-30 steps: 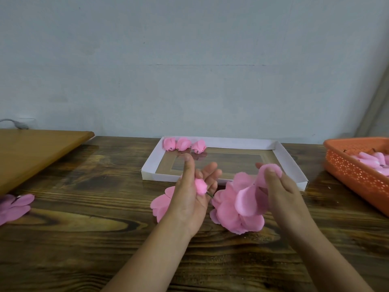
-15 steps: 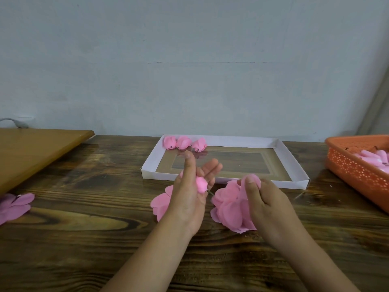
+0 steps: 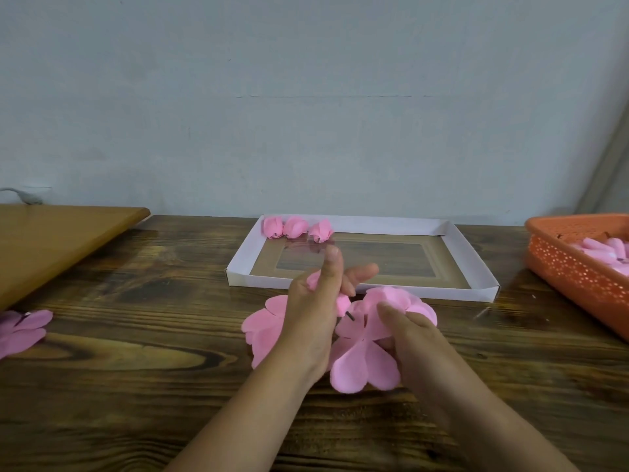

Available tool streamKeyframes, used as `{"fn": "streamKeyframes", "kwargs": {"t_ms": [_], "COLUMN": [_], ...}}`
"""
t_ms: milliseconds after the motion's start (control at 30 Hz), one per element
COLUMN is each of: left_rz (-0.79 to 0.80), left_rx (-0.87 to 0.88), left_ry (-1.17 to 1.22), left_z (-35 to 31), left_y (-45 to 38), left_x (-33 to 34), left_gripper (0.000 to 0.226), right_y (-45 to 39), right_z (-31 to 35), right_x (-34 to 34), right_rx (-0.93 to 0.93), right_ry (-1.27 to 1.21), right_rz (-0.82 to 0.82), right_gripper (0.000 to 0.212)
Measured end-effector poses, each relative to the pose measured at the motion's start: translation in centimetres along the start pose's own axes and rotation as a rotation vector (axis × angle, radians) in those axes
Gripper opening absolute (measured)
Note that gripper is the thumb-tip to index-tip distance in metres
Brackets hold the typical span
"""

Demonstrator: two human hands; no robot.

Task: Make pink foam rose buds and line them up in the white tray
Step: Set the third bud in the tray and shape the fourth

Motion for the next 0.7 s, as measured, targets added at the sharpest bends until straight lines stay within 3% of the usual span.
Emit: {"fn": "streamKeyframes", "kwargs": {"t_ms": [200,433,700], "left_rz": [0.057,0.128,0.082], "left_rx": [0.099,0.152,0.135], "left_ry": [-0.091,-0.166,-0.164], "left_z": [-0.7,-0.9,-0.9], "left_y": [0.9,1.6,1.3], "left_x": [0.9,1.8,1.4], "left_gripper": [0.058,0.06,0.07], "right_y": [0.2,0.1,-0.1], "right_z": [-0.5,0.2,0.0], "right_x": [-0.3,-0.2,-0.1], "right_rx": [0.181,0.099,0.109], "right_ry": [-0.206,-0.17,-0.236], "right_rz": [-0.011,0.014,0.031], "right_gripper": [0.032,0.038,0.041]}}
Point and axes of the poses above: each hand's wrist, its own y-axis away from the middle knuckle, its own x-axis out of the palm, z = x × y, the point moved 7 cm from there along -y, towards the middle knuckle, and after that the axes turned 10 degrees about -z, right-handed, at the moved point
